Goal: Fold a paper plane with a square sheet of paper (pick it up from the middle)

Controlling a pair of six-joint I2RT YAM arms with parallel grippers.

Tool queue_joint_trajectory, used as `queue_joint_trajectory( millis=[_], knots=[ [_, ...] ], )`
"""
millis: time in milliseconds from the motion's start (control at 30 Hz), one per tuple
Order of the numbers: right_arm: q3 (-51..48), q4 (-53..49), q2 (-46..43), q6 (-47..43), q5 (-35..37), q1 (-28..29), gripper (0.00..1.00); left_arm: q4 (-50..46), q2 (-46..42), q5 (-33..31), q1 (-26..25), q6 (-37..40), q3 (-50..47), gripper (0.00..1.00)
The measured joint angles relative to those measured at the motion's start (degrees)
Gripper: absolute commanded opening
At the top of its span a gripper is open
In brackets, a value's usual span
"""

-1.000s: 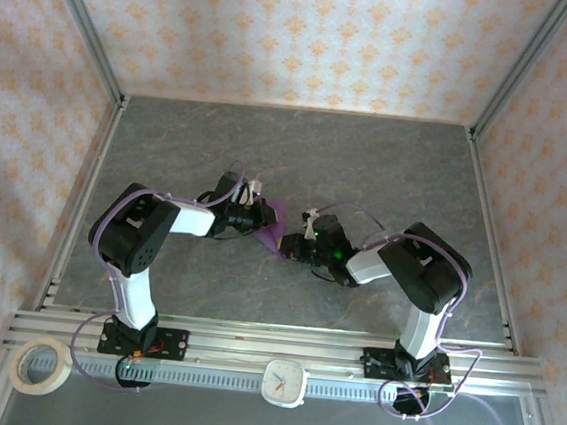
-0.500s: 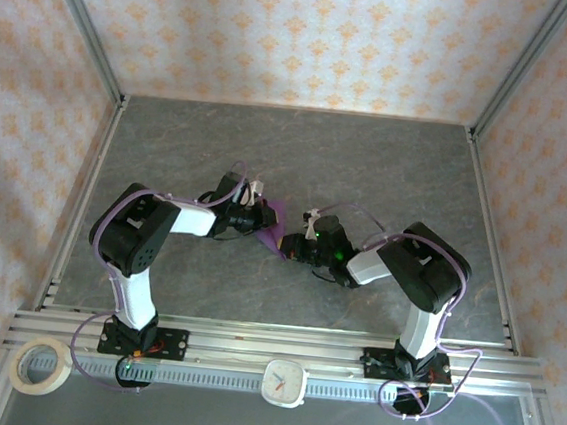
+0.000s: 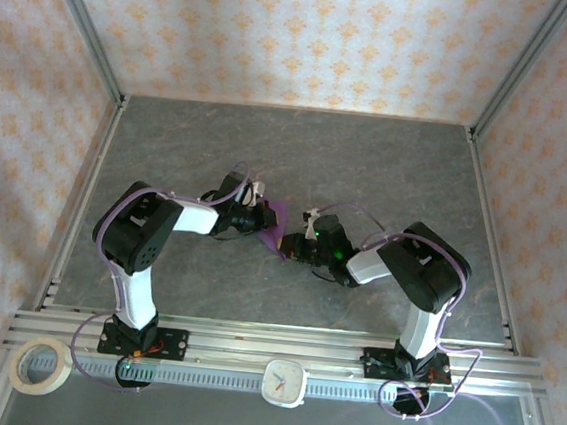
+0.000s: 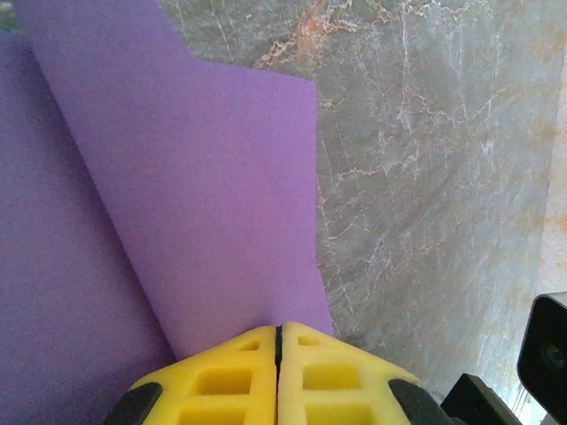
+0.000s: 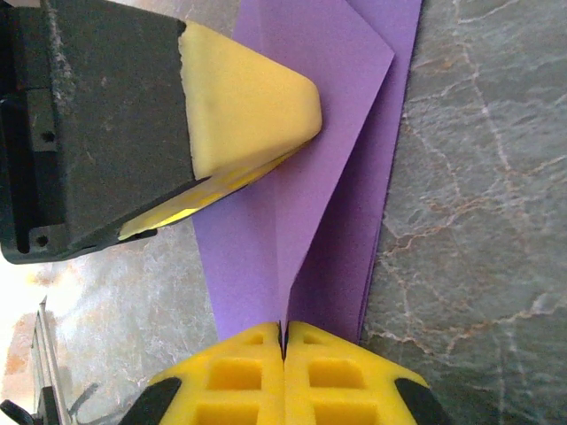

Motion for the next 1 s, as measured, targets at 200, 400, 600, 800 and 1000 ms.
queue_joint_trajectory(
  millis=[200, 400, 600, 800, 1000],
  knots=[
    [0.2, -0.3, 0.0, 0.0, -0.1, 0.0, 0.0, -2.3, 0.4, -0.2, -0.1, 1.6, 1.3, 0.08],
    [0.4, -0.9, 0.0, 0.0, -0.2, 0.0, 0.03, -4.3, 1.1, -0.9, -0.1, 3.4, 2.4, 0.08],
    [0.8, -3.1, -1.5, 1.0, -0.7, 0.0, 0.21, -4.4, 1.3, -0.9, -0.1, 3.8, 2.8, 0.08],
    [0.7, -7.3, -3.6, 1.1, -2.3, 0.1, 0.18, -4.3, 1.4, -1.0, -0.1, 4.1, 2.8, 0.08],
    [0.4, -9.4, -3.7, 2.2, -2.6, 0.1, 0.04, -4.1, 1.4, -1.0, -0.1, 4.2, 2.7, 0.08]
  ],
)
